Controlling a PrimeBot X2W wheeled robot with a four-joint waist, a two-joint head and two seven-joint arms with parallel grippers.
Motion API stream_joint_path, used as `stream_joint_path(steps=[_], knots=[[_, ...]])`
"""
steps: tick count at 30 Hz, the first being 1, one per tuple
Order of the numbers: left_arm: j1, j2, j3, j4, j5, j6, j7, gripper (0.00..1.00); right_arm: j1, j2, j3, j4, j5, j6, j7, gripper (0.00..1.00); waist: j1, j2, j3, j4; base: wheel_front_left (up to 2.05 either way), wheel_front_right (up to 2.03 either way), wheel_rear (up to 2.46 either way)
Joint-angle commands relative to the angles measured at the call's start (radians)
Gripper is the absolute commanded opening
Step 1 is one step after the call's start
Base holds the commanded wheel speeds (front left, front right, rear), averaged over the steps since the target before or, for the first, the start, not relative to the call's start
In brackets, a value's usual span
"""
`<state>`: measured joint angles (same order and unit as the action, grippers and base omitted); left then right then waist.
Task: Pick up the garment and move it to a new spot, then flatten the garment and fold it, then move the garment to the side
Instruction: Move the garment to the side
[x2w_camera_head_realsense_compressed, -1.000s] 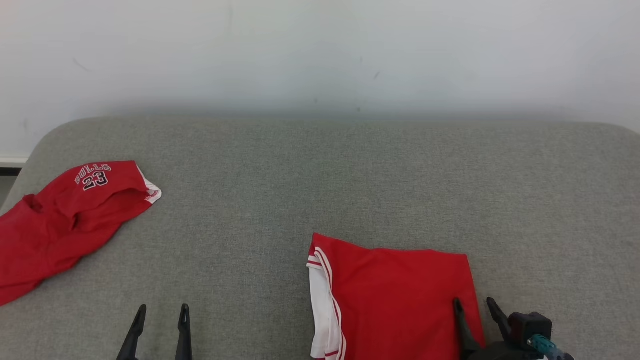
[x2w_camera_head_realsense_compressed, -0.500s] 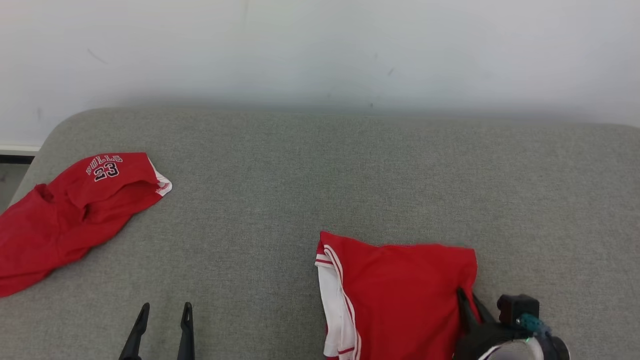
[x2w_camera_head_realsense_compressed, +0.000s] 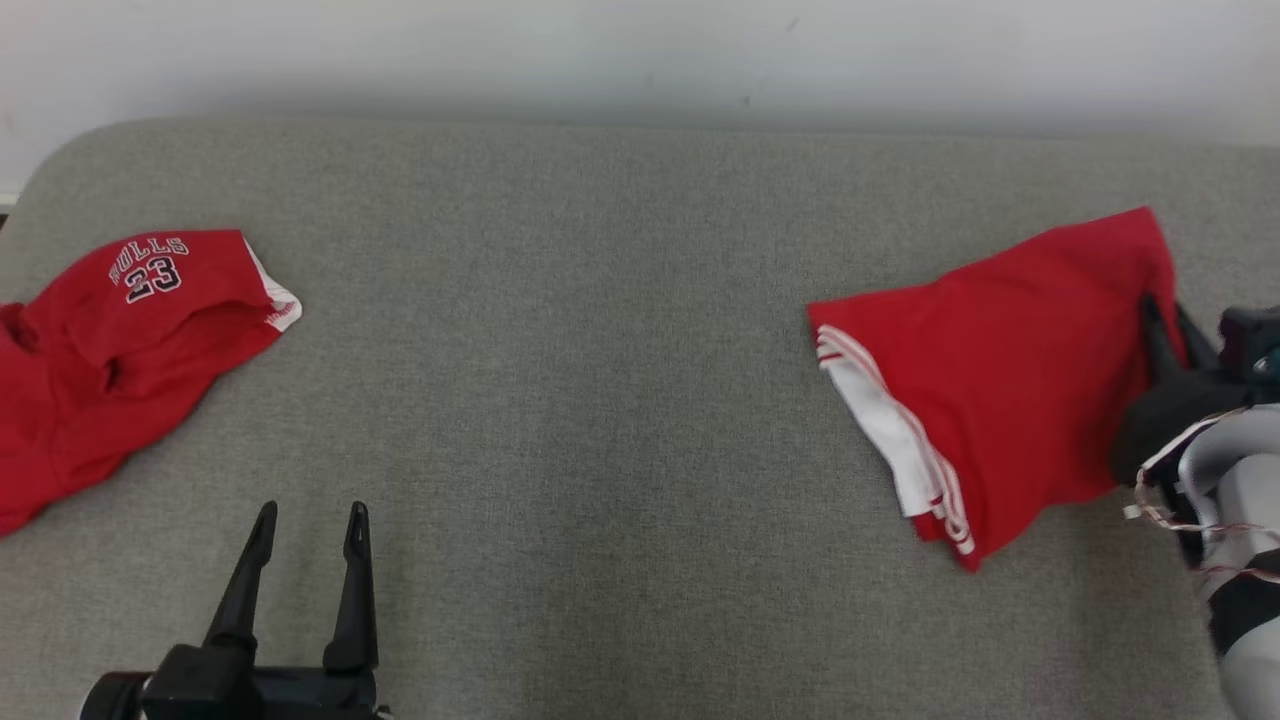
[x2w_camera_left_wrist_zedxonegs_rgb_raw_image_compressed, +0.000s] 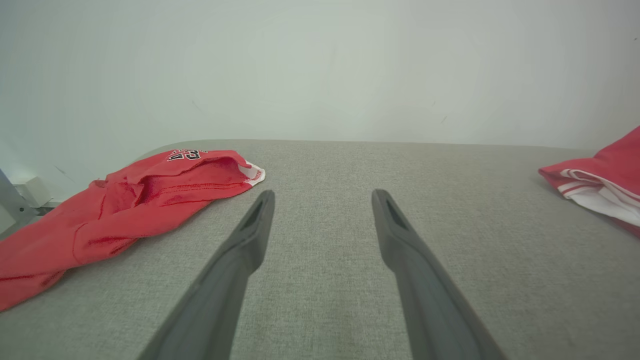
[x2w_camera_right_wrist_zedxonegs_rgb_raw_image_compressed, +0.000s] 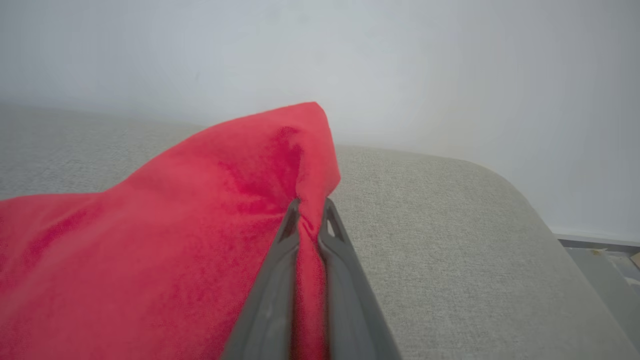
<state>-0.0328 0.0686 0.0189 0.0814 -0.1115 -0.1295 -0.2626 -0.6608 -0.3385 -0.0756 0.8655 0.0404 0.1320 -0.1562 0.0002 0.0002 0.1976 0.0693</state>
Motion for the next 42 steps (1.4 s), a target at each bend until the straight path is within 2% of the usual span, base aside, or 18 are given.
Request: stream_joint_path(steps=[1,11,22,31,35,36,37,38,42], knots=[[-0.023,0.012,-0.004,-0.015,-0.01,-0.001,-0.003,1.0,-0.024,-0.038,-0.006,-0.02,-0.023,-0.003,0.021,0.0,-0.0002,-0.0002,0.079,-0.012,0.0,0.0,0.0],[-0.102,0.08,-0.04,-0.115,-0.044,0.0,-0.003,1.0,-0.102,-0.224,-0.043,-0.179,-0.053,-0.003,0.173,0.0,-0.0002,-0.0002,0.229,-0.064,0.0,0.0,0.0],[-0.129,0.126,-0.045,-0.218,-0.061,0.0,-0.003,1.0,-0.11,-0.324,-0.106,-0.323,-0.069,-0.003,0.305,0.0,-0.0002,-0.0002,0.32,-0.095,0.0,0.0,0.0],[-0.128,0.146,-0.02,-0.258,-0.074,0.0,-0.003,1.0,-0.122,-0.396,-0.112,-0.357,-0.05,-0.003,0.345,0.0,-0.0002,-0.0002,0.365,-0.1,0.0,0.0,0.0],[-0.121,0.147,-0.015,-0.261,-0.074,0.0,-0.003,1.0,-0.135,-0.397,-0.103,-0.354,-0.042,-0.003,0.351,0.0,-0.0002,-0.0002,0.373,-0.104,0.0,0.0,0.0],[-0.121,0.148,-0.014,-0.261,-0.075,0.0,-0.003,1.0,-0.139,-0.396,-0.102,-0.352,-0.043,-0.003,0.352,0.13,-0.0002,-0.0002,0.374,-0.105,0.0,0.0,0.0],[-0.121,0.148,-0.013,-0.26,-0.075,0.0,-0.003,1.0,-0.139,-0.397,-0.097,-0.352,-0.048,-0.003,0.351,0.73,-0.0002,-0.0002,0.375,-0.106,0.0,0.0,0.0],[-0.121,0.148,-0.012,-0.259,-0.075,0.0,-0.003,1.0,-0.14,-0.397,-0.093,-0.347,-0.052,-0.003,0.355,1.0,-0.0002,-0.0002,0.375,-0.107,0.0,0.0,0.0],[-0.123,0.141,-0.011,-0.25,-0.071,0.0,-0.003,1.0,-0.155,-0.394,-0.099,-0.33,-0.065,-0.003,0.34,1.0,-0.0002,-0.0002,0.368,-0.109,0.0,0.0,0.0]])
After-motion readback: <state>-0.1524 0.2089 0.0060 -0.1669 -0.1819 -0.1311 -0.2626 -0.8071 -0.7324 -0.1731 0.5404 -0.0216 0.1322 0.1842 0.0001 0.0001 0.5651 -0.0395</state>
